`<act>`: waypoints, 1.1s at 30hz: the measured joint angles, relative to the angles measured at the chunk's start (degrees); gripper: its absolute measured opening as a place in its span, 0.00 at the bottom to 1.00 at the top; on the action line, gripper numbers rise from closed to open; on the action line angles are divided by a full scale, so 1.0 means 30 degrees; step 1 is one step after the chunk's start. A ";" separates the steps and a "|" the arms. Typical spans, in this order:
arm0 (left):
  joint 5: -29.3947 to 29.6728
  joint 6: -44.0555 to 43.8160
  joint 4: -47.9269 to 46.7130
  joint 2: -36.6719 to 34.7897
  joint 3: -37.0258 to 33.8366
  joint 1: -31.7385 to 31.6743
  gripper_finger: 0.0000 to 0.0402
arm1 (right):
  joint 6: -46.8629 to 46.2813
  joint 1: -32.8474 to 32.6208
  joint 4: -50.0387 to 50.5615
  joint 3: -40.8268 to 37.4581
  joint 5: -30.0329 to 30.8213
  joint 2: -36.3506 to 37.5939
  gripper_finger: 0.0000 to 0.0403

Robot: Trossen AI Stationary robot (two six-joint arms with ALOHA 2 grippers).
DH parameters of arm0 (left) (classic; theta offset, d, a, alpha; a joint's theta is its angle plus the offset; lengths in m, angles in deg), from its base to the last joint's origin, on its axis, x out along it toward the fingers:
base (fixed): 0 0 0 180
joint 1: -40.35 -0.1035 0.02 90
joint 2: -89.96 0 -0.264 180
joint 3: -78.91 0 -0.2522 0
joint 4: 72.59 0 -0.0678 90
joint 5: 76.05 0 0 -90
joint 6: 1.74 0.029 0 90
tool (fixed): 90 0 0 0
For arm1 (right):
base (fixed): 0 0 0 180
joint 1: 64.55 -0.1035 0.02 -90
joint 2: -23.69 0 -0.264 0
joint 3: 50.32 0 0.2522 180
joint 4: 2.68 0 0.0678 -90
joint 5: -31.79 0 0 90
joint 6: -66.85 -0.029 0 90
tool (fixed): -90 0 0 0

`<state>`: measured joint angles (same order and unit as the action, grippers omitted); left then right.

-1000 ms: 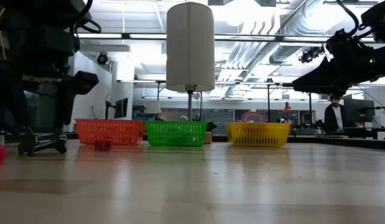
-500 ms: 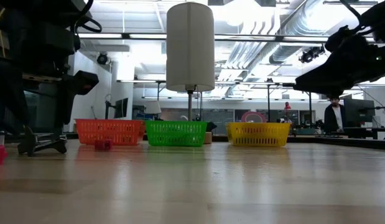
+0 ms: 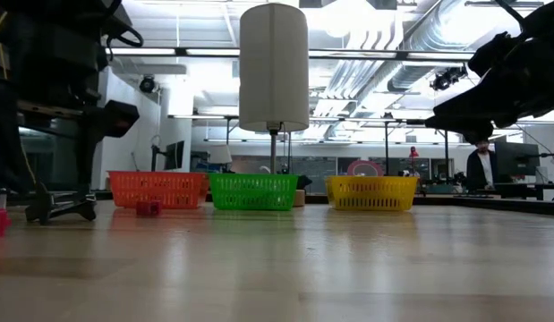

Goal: Pick and place Stapler, Stapler remover, tape
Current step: Put the black staple remover into the green bin

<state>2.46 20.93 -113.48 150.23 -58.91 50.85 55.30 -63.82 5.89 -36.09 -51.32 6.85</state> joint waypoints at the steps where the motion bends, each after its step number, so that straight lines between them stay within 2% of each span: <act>1: -0.0064 0.0105 0.0007 0.0000 0.0000 0.0000 0.62 | 0.0000 0.0000 0.0007 0.0000 0.0000 0.0001 0.46; 8: 0.1014 -0.0527 0.0108 0.0698 -0.0015 0.0007 0.62 | 0.0000 0.0000 0.0007 0.0000 0.0000 -0.0007 0.46; 20: -0.0314 -0.1445 0.1088 0.3461 -0.0020 0.0010 0.62 | 0.0007 0.0000 -0.0001 0.0000 0.0000 -0.0007 0.46; 28: -0.0256 -0.2211 0.3245 0.4663 -0.0015 0.0007 0.62 | 0.0007 0.0000 -0.0001 0.0000 -0.0007 -0.0007 0.46; 33: 0.0138 -0.2194 0.3426 0.5384 0.0058 0.0015 0.62 | 0.0007 0.0000 -0.0001 0.0000 -0.0007 -0.0007 0.46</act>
<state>2.88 14.35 -103.21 166.38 -58.73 50.90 55.32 -63.82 5.89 -36.09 -51.34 6.83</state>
